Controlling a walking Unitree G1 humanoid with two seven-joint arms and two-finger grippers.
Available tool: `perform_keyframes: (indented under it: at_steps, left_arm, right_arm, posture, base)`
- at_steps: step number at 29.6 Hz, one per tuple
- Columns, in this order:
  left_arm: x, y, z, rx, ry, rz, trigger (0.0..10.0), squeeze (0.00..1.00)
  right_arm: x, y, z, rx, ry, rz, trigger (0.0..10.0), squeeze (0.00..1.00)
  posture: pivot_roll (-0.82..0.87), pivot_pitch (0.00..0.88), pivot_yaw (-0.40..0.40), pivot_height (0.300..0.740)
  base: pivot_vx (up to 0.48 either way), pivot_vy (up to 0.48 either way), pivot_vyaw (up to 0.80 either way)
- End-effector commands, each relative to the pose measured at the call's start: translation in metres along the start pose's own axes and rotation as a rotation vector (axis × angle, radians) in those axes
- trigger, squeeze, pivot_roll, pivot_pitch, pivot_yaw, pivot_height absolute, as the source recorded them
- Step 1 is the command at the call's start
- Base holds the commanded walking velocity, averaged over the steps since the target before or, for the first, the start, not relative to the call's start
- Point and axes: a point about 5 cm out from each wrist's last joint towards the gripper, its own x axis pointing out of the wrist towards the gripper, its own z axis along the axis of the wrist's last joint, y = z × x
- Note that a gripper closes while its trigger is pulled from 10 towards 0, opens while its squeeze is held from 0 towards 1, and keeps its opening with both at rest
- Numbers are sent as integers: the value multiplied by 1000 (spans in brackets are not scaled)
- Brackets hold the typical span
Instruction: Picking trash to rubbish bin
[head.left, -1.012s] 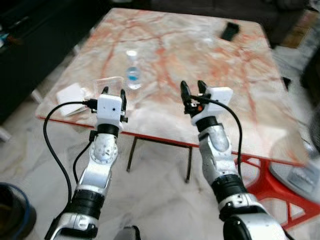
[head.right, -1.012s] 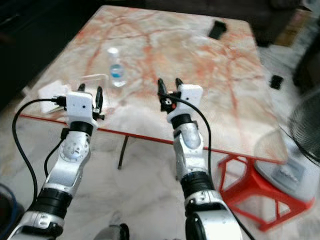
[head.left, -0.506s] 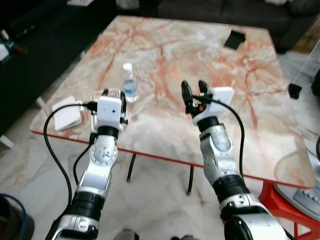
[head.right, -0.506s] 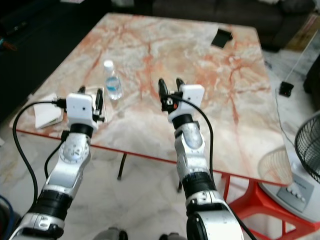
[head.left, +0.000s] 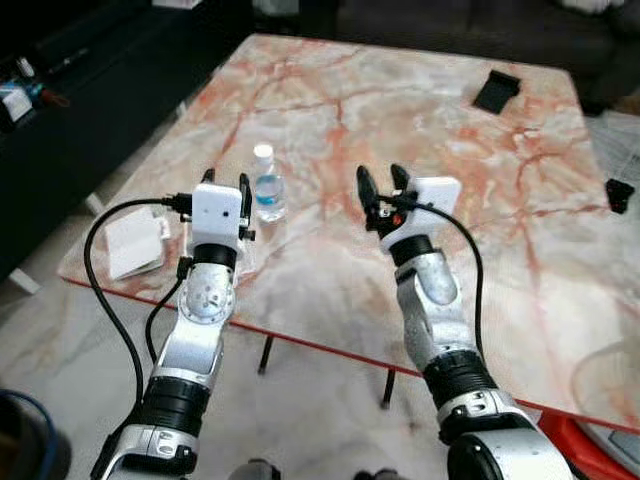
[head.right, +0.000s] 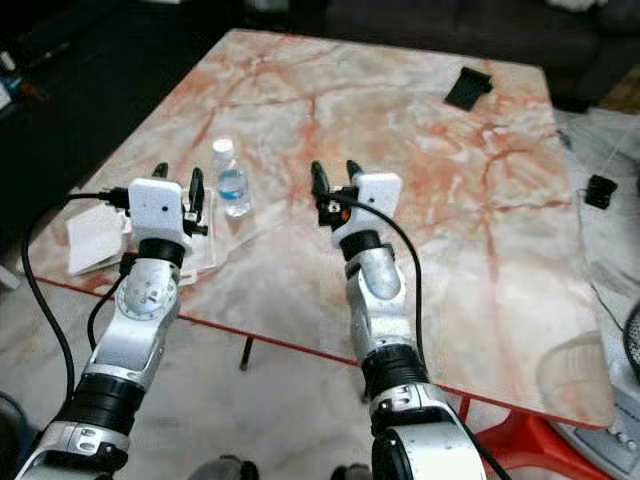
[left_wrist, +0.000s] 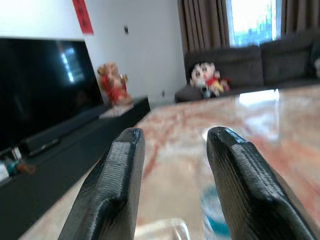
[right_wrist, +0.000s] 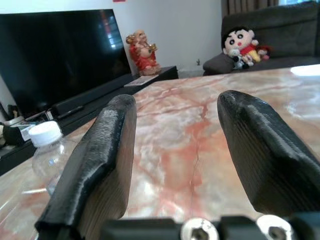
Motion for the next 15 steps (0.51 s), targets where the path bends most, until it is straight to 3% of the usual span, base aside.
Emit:
perform_keyframes:
  at_steps: [1,8,15]
  left_arm:
    - [1,7,2,23,-4,16,10000,0]
    - [12,9,32,30,-124,16,10000,0]
    - [17,4,44,15,-166,-17,10000,0]
  right_arm:
    - [3,8,1,11,-5,23,10000,0]
    - [2,5,1,11,-3,12,10000,0]
    - [2,9,0,18,-5,17,10000,0]
  posture:
    - [141,170,-18,740]
    - [145,171,-20,740]
    - [145,168,-19,740]
  base:
    - [368,0,0]
    - [364,0,0]
    - [313,0,0]
